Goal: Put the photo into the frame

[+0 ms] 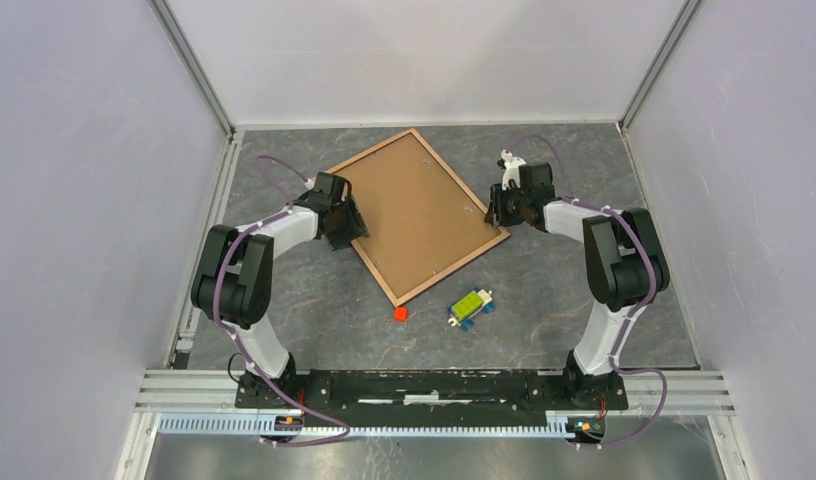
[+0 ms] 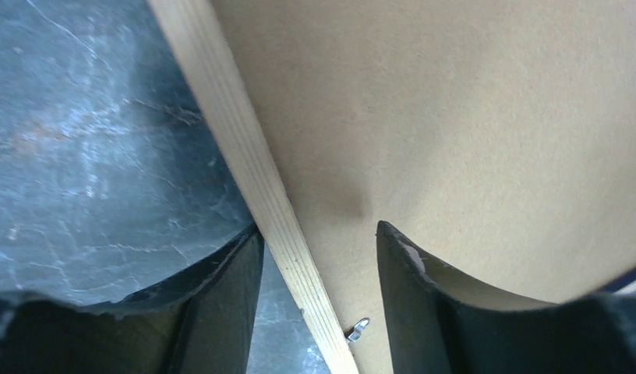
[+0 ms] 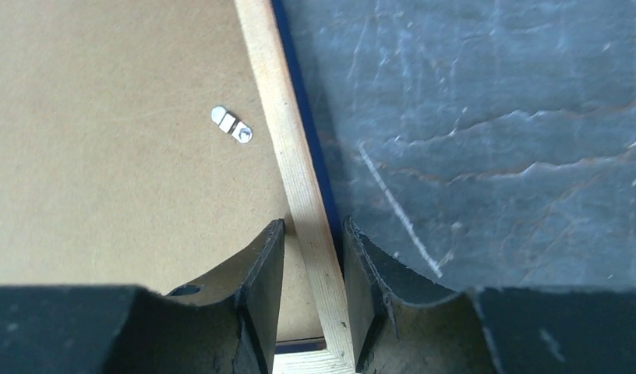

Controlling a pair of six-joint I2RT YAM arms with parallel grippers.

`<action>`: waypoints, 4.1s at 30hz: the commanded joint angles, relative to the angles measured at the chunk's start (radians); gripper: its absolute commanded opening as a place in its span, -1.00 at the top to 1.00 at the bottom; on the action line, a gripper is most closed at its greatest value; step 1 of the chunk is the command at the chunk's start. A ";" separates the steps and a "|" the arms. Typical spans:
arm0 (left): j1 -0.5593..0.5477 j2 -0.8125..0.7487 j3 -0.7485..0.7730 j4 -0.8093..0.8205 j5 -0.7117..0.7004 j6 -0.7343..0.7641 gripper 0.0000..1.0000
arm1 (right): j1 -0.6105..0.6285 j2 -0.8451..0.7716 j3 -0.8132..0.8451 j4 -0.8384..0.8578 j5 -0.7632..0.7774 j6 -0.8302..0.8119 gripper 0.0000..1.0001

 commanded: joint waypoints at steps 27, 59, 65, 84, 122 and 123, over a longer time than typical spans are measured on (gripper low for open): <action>0.028 0.037 -0.002 -0.084 -0.045 0.085 0.81 | 0.137 -0.019 0.012 0.069 0.161 -0.234 -0.39; 0.077 0.041 -0.047 -0.028 0.029 0.071 0.96 | 0.167 0.080 0.117 -0.020 0.295 -0.198 0.11; 0.076 0.042 -0.047 -0.027 0.024 0.073 0.95 | 0.167 0.132 0.166 -0.068 0.296 -0.197 0.42; 0.076 0.017 -0.070 -0.010 0.018 0.059 0.95 | 0.190 0.082 0.120 -0.146 0.377 -0.016 0.82; 0.075 0.026 -0.067 -0.012 0.021 0.057 0.95 | 0.205 0.042 0.126 -0.231 0.424 0.023 0.58; 0.076 0.026 -0.067 -0.012 0.021 0.058 0.95 | 0.205 0.037 0.122 -0.223 0.431 0.021 0.57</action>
